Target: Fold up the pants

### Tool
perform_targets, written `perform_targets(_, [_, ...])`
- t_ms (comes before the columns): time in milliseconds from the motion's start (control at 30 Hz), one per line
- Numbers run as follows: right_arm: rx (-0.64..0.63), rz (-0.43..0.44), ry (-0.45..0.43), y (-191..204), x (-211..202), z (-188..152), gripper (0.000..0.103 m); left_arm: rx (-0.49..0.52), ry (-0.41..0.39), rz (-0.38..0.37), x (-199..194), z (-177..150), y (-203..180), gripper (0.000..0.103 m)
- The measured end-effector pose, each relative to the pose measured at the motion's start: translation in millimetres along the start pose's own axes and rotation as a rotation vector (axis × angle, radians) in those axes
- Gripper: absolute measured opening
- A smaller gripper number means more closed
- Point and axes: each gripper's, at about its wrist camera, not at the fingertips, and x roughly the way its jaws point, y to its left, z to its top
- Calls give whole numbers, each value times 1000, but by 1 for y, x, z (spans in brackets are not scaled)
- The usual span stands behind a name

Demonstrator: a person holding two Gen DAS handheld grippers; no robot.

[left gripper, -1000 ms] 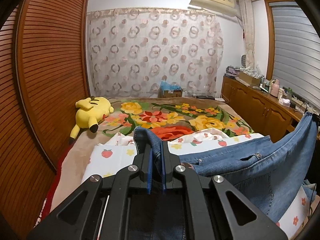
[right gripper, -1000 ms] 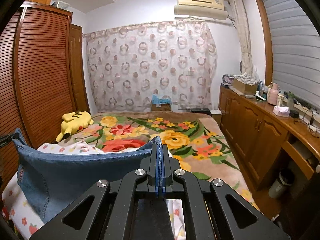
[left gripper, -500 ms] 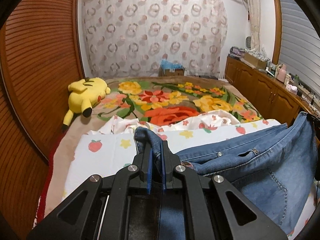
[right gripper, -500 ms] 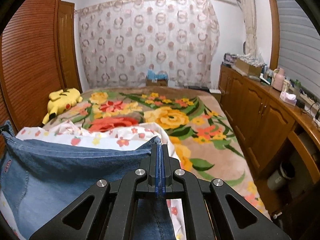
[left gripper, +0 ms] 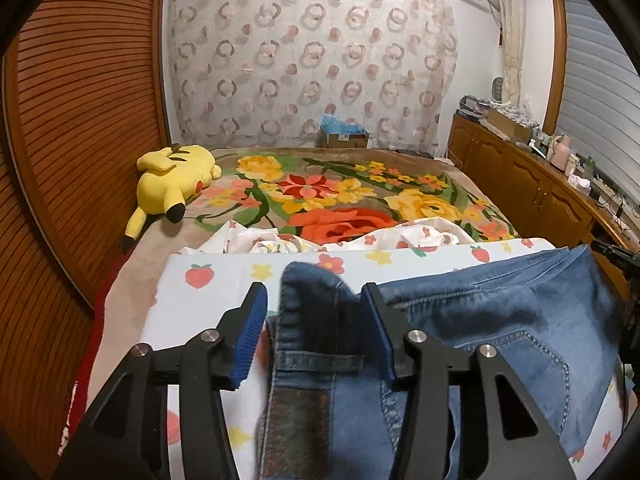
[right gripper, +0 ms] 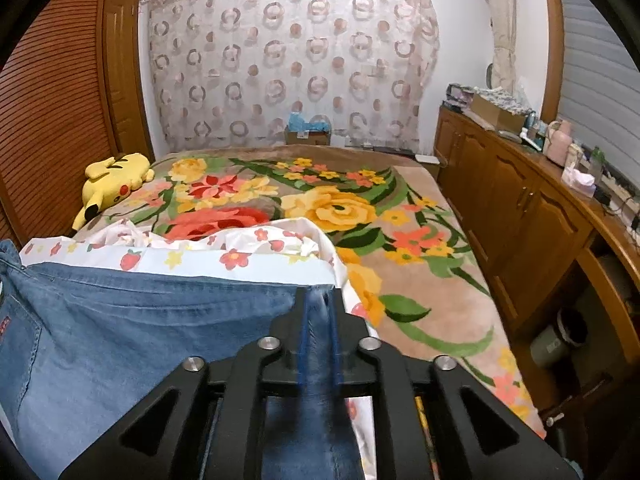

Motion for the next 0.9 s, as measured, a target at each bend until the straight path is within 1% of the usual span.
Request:
perform_targets(67, [0,19,-1,2,-8,0,17,2,11,6,1,-4,3,54])
perform_targets(133, [-12,35,9,7,-15,0,28,3,29,3,4,-10,5,54])
perform_targets(200, [-27,58,9,16,-20,0,32,1,45,-8,6,-17,7,54])
perform_targets(333, [-59,139,28,34,-29,-2,41,12,72,-22,12,-27,3,54])
perform_targets(400, [-83,169,41,43,-32,-2,42,14,81,-30,13,-28,-1,54])
perform_targets(467, [-100,204,59,50,-32,-2,42,22,74,-49,8,-26,-6,54])
perform_targets(533, [-109,239,84,56,-29,-3,45,35,64,-70,4,-23,-12,54])
perform_targets(633, [-148,253,116,59,-19,-1,49,78,51,-110,-1,-17,-29,54])
perform_targets(700, [-168,255,134,57,-10,3,49,105,48,-134,-2,-14,-40,54])
perform_targets(900, [-209,289,153,62,3,25,49,169,71,-218,15,-3,-73,54])
